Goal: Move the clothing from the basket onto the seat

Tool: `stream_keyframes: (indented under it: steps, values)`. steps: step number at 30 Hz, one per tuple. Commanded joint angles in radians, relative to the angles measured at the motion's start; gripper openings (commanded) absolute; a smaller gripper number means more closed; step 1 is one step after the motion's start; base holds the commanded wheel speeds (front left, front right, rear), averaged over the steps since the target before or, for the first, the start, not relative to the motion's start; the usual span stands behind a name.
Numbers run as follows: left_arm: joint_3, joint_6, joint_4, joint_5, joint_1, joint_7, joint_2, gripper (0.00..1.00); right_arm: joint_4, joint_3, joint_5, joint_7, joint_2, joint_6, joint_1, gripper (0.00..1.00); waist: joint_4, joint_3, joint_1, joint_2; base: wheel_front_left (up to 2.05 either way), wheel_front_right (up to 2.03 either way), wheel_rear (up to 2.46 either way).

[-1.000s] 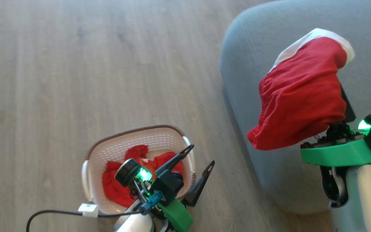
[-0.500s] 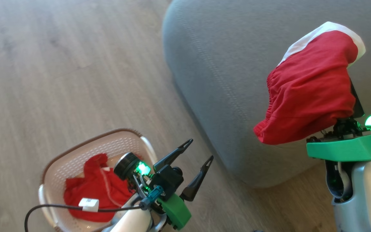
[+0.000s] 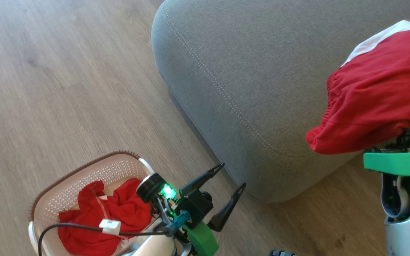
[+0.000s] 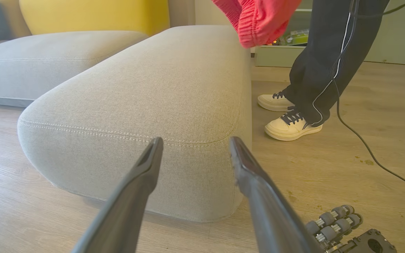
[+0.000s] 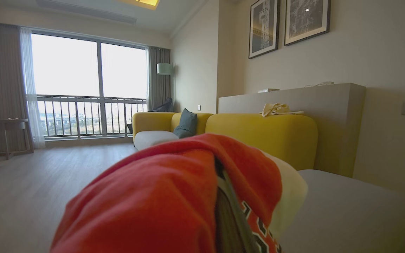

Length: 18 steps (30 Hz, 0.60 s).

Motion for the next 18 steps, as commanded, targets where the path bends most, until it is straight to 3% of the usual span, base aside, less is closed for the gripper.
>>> stream_keyframes:
  steps: [1, 18]
  values:
    - [0.018, -0.005, -0.028, -0.006, -0.049, -0.01, -0.006, 1.0, -0.042, 0.011, -0.001, 0.001, 0.002, 0.0, -0.004, 0.0, -0.001, -0.001, -0.0001, 0.0, 0.0, 0.0, 0.0]
    - [0.026, -0.008, -0.041, 0.006, -0.047, -0.01, 0.012, 1.0, -0.004, -0.075, 0.014, 0.001, -0.012, 0.0, -0.058, 0.0, -0.003, 0.062, -0.0001, 0.0, 0.0, 0.0, 0.0]
